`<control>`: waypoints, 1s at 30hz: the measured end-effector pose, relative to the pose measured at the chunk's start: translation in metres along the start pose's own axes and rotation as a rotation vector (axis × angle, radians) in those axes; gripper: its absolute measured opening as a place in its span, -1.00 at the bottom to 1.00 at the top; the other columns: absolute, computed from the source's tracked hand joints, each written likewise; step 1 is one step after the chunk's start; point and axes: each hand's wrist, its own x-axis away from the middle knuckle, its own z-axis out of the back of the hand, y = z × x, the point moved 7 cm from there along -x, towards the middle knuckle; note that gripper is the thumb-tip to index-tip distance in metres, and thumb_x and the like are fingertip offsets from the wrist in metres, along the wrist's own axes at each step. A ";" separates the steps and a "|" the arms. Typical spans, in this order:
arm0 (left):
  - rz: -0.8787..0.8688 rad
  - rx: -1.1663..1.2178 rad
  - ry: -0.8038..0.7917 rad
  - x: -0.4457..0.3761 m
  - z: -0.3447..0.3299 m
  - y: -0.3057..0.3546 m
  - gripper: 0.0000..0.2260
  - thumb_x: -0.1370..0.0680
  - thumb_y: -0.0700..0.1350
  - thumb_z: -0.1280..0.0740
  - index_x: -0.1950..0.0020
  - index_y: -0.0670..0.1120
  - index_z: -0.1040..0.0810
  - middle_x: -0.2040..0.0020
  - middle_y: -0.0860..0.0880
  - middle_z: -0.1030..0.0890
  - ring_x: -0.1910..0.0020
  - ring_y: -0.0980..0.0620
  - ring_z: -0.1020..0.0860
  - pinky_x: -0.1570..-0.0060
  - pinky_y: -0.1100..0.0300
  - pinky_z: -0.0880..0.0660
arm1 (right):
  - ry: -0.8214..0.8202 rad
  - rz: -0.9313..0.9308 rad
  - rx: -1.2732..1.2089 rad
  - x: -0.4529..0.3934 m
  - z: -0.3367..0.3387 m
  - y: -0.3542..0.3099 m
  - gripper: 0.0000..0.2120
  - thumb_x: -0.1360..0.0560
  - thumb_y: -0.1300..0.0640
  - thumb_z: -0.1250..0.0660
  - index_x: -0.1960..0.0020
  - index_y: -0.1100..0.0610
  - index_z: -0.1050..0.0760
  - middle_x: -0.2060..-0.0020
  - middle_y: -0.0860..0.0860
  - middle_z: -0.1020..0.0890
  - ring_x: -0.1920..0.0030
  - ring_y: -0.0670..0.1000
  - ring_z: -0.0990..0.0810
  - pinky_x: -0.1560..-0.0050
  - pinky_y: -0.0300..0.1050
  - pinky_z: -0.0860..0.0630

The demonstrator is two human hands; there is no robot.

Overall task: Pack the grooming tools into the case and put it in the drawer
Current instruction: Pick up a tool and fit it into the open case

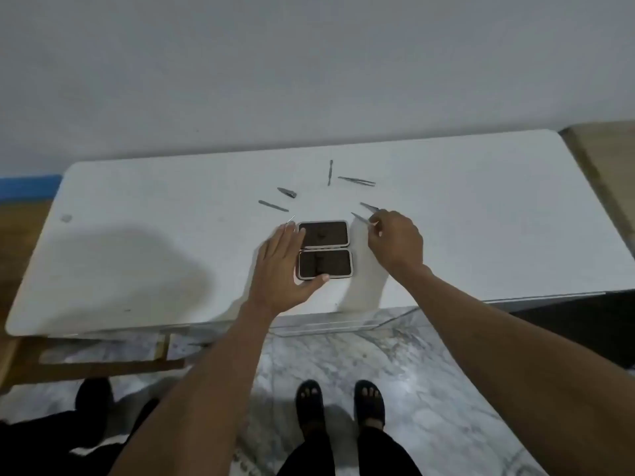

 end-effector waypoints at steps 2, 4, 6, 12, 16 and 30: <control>0.005 -0.006 -0.011 -0.001 -0.002 -0.002 -0.12 -0.49 0.43 -0.30 -0.60 -0.15 -0.34 -0.63 -0.12 -0.30 -0.63 -0.12 -0.23 -0.55 -0.06 -0.23 | 0.046 -0.009 0.015 -0.010 0.005 0.000 -0.78 -0.54 0.12 -0.25 -0.14 0.07 -0.57 -0.01 0.04 -0.63 -0.06 0.13 -0.57 0.09 -0.04 -0.49; 0.018 -0.031 -0.014 -0.001 -0.002 -0.004 -0.14 -0.50 0.45 -0.27 -0.58 -0.16 -0.38 -0.61 -0.12 -0.33 -0.62 -0.12 -0.26 -0.54 -0.09 -0.25 | 0.057 -0.012 0.042 -0.018 0.004 0.001 -0.79 -0.54 0.12 -0.27 -0.16 0.07 -0.55 -0.04 0.05 -0.59 -0.11 0.13 -0.51 0.12 -0.04 -0.45; 0.020 -0.032 -0.035 -0.001 -0.005 -0.005 -0.13 -0.50 0.47 -0.25 -0.58 -0.15 -0.38 -0.62 -0.11 -0.32 -0.62 -0.11 -0.26 -0.55 -0.09 -0.22 | 0.056 -0.014 0.049 -0.026 0.002 0.002 -0.76 -0.55 0.13 -0.28 -0.20 0.08 -0.53 -0.09 0.06 -0.55 -0.16 0.13 -0.48 0.14 -0.05 -0.42; 0.016 -0.033 -0.036 -0.001 -0.005 -0.006 -0.06 -0.50 0.48 -0.25 -0.62 -0.19 -0.28 -0.64 -0.11 -0.28 -0.65 -0.08 -0.20 -0.59 -0.08 -0.17 | 0.044 -0.020 0.044 -0.038 -0.007 0.005 -0.77 -0.57 0.12 -0.24 -0.20 0.06 -0.54 -0.08 0.07 -0.54 -0.15 0.14 -0.46 0.15 -0.06 -0.42; 0.008 -0.057 -0.048 -0.002 -0.007 -0.006 -0.04 -0.49 0.47 -0.28 -0.63 -0.19 -0.25 -0.65 -0.11 -0.26 -0.65 -0.09 -0.18 -0.58 -0.10 -0.17 | 0.010 -0.013 0.051 -0.039 -0.012 0.006 -0.80 -0.58 0.15 -0.23 -0.16 0.06 -0.55 -0.04 0.06 -0.54 -0.11 0.14 -0.47 0.17 -0.07 -0.39; -0.019 -0.019 -0.083 -0.001 -0.014 -0.008 0.02 -0.50 0.51 -0.23 -0.65 -0.25 -0.16 -0.67 -0.14 -0.18 -0.68 -0.06 -0.08 -0.62 -0.16 -0.13 | -0.006 0.040 -0.001 -0.049 0.000 -0.009 -0.78 -0.55 0.22 -0.22 -0.06 0.16 -0.63 0.08 0.15 -0.62 0.04 0.19 -0.56 0.07 0.03 -0.52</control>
